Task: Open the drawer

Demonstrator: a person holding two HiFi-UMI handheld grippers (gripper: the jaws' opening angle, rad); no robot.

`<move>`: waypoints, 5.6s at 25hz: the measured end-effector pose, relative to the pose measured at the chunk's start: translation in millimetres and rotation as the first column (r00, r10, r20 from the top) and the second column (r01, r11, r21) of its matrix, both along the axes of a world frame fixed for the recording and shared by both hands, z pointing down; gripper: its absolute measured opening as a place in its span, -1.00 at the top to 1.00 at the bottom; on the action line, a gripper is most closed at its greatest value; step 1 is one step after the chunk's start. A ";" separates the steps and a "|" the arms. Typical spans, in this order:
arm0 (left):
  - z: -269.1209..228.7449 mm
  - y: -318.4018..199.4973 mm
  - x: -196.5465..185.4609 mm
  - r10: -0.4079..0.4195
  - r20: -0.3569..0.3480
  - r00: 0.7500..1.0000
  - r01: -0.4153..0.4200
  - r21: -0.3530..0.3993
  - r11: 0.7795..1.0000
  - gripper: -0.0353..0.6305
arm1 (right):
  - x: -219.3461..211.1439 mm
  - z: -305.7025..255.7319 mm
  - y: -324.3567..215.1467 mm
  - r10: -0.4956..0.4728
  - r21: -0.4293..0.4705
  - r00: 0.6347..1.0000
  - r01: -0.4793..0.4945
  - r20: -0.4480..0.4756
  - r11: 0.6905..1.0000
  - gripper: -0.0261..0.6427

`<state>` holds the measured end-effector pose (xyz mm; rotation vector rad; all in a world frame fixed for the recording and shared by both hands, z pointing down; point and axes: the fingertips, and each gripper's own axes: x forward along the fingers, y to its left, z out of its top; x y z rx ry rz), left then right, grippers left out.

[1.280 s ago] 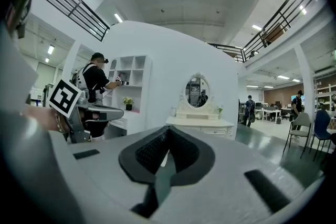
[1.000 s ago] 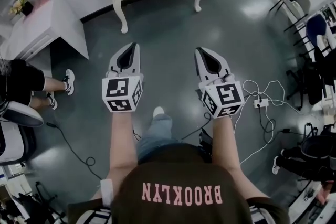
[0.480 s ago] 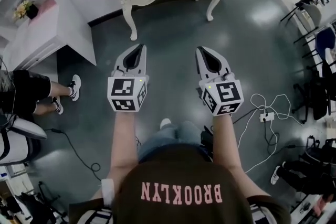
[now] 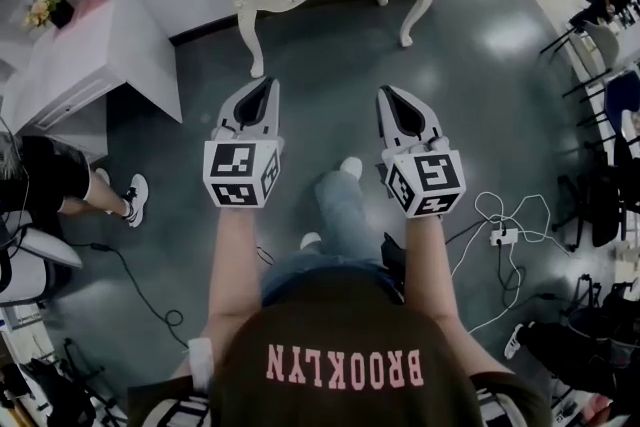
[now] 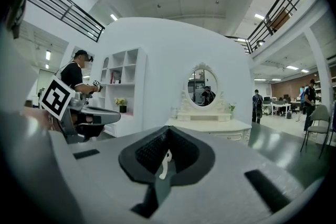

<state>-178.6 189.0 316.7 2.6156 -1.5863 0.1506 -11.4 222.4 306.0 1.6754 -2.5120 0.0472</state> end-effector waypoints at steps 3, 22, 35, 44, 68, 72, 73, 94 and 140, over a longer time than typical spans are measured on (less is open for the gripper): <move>-2.0 -22.2 4.7 -0.010 0.006 1.000 0.009 0.012 1.000 0.88 | 5.8 1.1 -24.1 -0.005 0.005 1.000 0.005 0.004 1.000 0.93; 18.2 -242.7 68.8 -0.074 0.049 0.996 0.076 -0.044 0.996 0.88 | 71.9 19.5 -247.2 -0.047 -0.056 0.998 0.048 0.030 0.997 0.93; 51.7 -362.8 96.9 -0.152 0.058 0.987 0.158 -0.120 0.980 0.88 | 115.5 47.0 -378.4 -0.071 -0.119 0.997 0.074 0.034 0.990 0.93; 71.0 -390.5 110.1 -0.165 0.047 0.985 0.171 -0.166 0.971 0.88 | 134.6 64.3 -410.6 -0.059 -0.160 0.998 0.062 0.023 0.985 0.93; 186.8 -525.4 106.6 -0.229 0.088 0.969 0.245 -0.389 0.888 0.51 | 137.2 141.7 -551.3 -0.070 -0.319 0.997 0.061 -0.018 0.946 0.93; 215.9 -553.2 101.9 -0.270 0.091 0.958 0.282 -0.453 0.846 0.51 | 140.3 163.0 -575.2 -0.069 -0.375 0.997 0.056 -0.022 0.926 0.93; 223.9 -559.1 100.6 -0.280 0.094 0.955 0.290 -0.468 0.835 0.51 | 141.2 169.4 -580.3 -0.068 -0.389 0.997 0.053 -0.024 0.920 0.93; 357.7 -640.7 82.9 -0.311 0.232 0.922 0.385 -0.647 0.658 0.51 | 132.2 252.0 -653.5 -0.075 -0.570 0.994 0.020 -0.073 0.822 0.93; 363.9 -589.5 103.6 -0.276 0.264 0.924 0.381 -0.696 0.609 0.56 | 169.0 236.0 -586.6 -0.100 -0.567 0.994 0.059 -0.042 0.821 0.93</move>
